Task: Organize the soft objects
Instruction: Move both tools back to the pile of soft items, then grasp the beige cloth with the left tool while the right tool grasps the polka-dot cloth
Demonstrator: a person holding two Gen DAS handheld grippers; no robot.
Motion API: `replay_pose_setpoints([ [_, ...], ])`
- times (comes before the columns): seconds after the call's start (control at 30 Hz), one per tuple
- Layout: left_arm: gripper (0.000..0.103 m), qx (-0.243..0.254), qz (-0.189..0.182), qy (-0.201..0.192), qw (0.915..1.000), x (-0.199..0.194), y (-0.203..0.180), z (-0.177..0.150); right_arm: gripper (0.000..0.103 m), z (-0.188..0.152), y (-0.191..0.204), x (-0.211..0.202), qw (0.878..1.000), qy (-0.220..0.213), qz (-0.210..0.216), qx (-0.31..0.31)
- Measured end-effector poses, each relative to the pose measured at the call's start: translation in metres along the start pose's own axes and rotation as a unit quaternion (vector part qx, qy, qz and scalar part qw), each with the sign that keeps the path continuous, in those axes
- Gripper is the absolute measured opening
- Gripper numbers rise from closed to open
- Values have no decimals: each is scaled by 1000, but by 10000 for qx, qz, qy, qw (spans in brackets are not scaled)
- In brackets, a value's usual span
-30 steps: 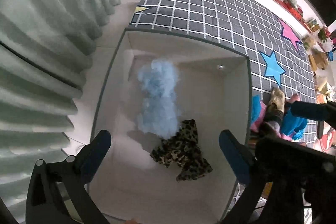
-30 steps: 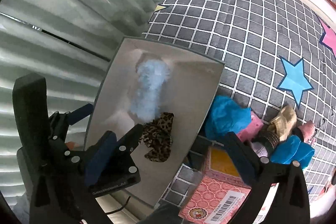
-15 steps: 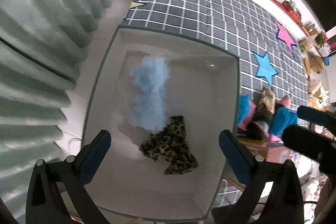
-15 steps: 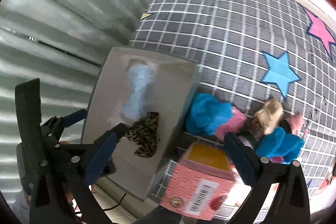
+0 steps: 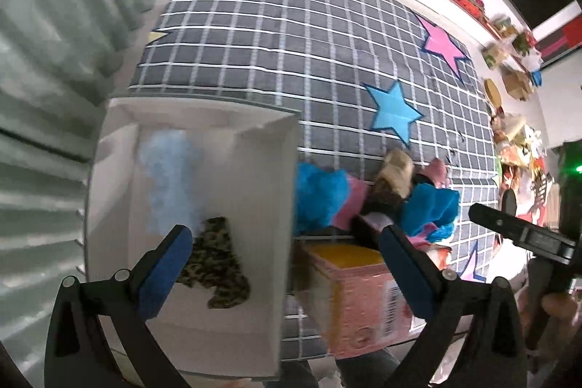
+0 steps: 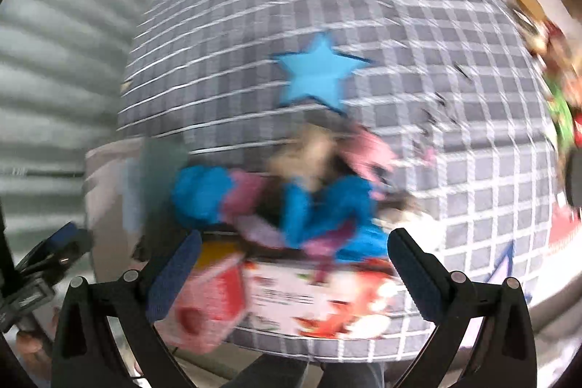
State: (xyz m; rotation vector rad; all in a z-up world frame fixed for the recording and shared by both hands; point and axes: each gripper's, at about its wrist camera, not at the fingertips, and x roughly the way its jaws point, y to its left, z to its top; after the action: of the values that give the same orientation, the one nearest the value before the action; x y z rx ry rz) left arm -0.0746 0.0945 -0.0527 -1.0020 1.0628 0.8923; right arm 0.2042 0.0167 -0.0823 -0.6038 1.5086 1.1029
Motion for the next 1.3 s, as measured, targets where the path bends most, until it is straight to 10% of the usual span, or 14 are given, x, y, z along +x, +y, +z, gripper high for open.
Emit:
replay_pose_setpoints([
  [0.73, 103, 1340, 443, 811, 9867, 75, -178, 16, 103, -38, -150, 49, 9912, 669, -206, 1120],
  [1.0, 103, 1108, 1114, 1019, 9823, 123, -173, 65, 103, -38, -187, 42, 9888, 574, -64, 1375],
  [1.3, 103, 1540, 823, 2074, 9625, 197, -171, 74, 103, -35, -198, 45, 9877, 622, 268, 1411],
])
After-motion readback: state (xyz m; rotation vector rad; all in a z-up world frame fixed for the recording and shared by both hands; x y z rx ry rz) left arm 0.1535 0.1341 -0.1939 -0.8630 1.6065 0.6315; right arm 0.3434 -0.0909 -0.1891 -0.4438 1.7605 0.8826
